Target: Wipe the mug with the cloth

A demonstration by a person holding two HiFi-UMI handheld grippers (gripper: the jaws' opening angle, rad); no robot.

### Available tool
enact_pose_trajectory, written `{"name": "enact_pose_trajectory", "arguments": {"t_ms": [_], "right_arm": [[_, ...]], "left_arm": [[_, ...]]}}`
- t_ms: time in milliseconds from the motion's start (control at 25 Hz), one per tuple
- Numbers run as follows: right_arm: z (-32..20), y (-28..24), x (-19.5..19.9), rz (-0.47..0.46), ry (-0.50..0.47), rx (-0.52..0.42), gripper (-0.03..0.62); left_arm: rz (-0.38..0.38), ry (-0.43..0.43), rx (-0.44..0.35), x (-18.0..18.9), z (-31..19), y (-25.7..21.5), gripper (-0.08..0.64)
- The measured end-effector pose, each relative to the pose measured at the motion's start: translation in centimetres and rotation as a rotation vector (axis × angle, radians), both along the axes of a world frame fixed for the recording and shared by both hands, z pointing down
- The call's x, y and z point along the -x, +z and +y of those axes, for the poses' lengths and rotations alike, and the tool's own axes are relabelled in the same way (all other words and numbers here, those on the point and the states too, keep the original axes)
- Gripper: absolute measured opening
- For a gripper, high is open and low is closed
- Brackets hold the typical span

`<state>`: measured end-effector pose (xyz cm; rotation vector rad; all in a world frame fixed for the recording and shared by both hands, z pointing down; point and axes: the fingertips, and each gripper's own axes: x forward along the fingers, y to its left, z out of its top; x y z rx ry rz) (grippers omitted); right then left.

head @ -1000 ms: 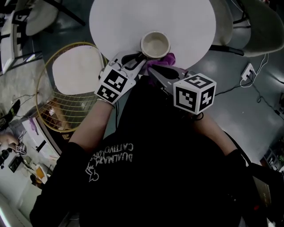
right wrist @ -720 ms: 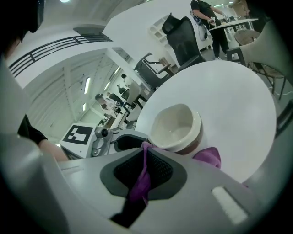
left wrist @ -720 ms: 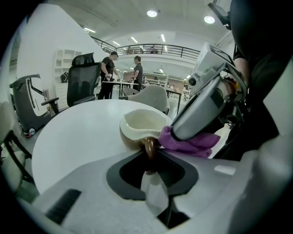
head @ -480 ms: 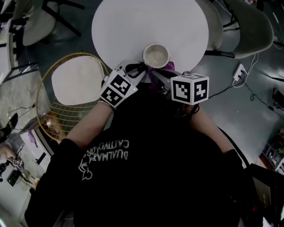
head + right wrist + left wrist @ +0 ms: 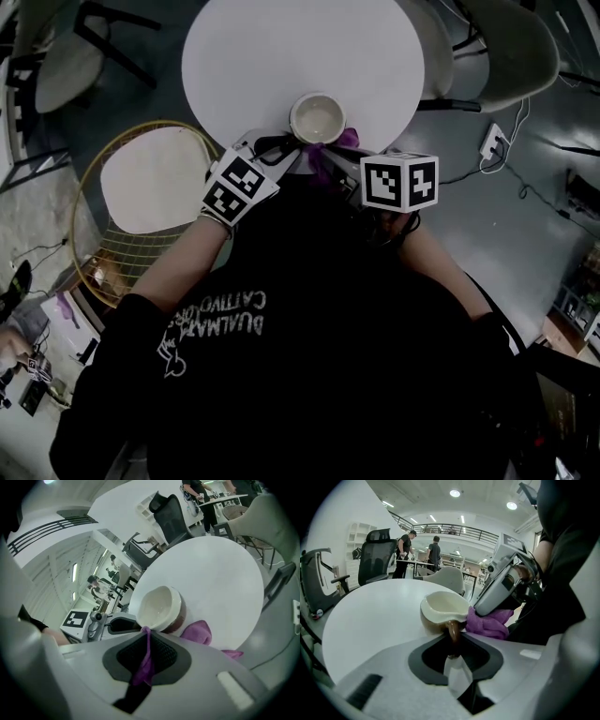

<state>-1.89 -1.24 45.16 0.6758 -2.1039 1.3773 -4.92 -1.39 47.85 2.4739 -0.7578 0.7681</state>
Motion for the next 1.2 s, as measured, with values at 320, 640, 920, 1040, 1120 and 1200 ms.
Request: {"name": "enact_pose_trajectory", "arguments": {"t_ms": [320,640,920,1040,1120,1200], "right_arm": [[-0.8,-0.1,-1.6,0.040,-0.051,-0.012,0.032],[-1.8,0.1,-3.2,0.073,-0.121,0.014,0.032],[-3.3,0.5,-3.9,0.094,-0.172,0.049,0.032],[-3.8,0.8,-3.9,0.099,-0.198,0.056,0.032],[-4.3,0.9,-3.9,0.106,-0.209,0.057,0.032],[-5.1,1.0,-4.0,0.118,-0.208,0.053,0.032]], "left_arm": [[0.026,0.026,0.029,-0.2,-0.1,0.0,0.069],[0.024,0.044,0.049,-0.6,-0.1,-0.1,0.071],[0.026,0.034,0.053,-0.7,-0.3,0.0,0.072],[0.006,0.045,0.053,-0.5,-0.4,0.1,0.071],[-0.001,0.046,0.056,-0.3,-0.5,0.1,0.069],[0.000,0.040,0.058,-0.2,-0.6,0.1,0.069]]}}
